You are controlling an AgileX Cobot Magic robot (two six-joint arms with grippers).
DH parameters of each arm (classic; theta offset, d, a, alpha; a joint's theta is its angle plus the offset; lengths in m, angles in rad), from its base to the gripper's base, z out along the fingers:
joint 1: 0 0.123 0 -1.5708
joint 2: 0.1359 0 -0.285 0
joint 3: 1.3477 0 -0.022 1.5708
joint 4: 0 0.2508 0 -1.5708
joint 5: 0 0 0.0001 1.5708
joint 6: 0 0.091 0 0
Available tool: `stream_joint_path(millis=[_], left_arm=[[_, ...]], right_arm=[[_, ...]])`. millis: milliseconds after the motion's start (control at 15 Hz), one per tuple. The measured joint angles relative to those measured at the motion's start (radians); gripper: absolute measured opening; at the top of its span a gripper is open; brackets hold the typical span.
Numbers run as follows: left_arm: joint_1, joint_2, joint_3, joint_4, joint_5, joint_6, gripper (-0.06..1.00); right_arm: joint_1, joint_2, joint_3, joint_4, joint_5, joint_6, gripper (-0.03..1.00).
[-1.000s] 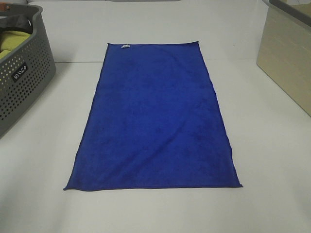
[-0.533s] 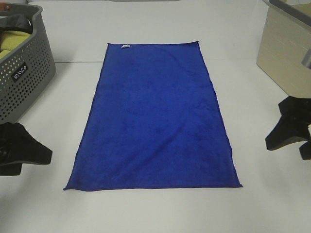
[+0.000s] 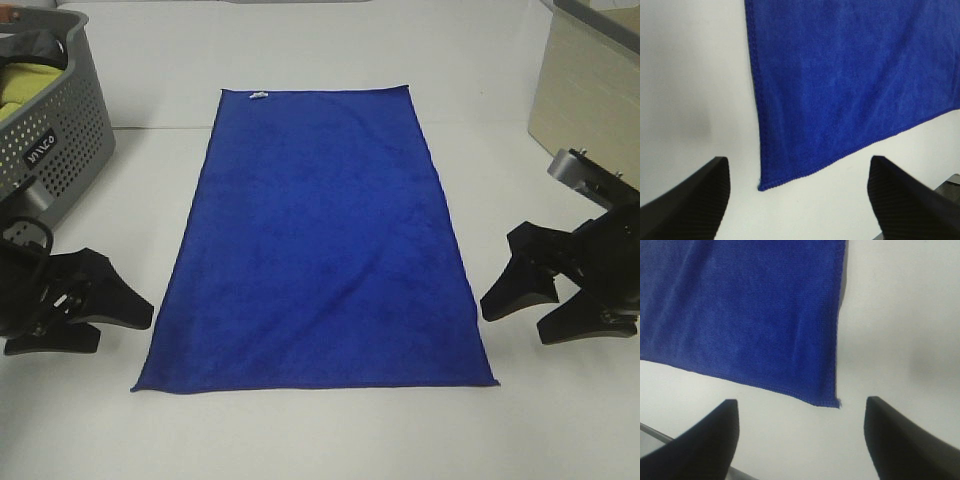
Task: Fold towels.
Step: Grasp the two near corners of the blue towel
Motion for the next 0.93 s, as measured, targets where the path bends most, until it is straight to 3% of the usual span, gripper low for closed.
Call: stream_joint_path(millis=[200, 600, 933], left_arm=[[-0.013, 0.060, -0.048, -0.007, -0.003, 0.001, 0.73], [-0.144, 0.178, -0.146, -0.022, -0.052, -0.015, 0.67], [-0.147, 0.241, -0.194, -0.062, -0.020, -0.029, 0.66]], right_arm=[[0.000, 0.080, -0.002, 0.052, -0.031, -0.050, 0.67], [0.000, 0.224, -0.023, 0.247, -0.041, -0.213, 0.67], [0.113, 0.304, -0.111, 0.279, -0.011, -0.197, 0.66]])
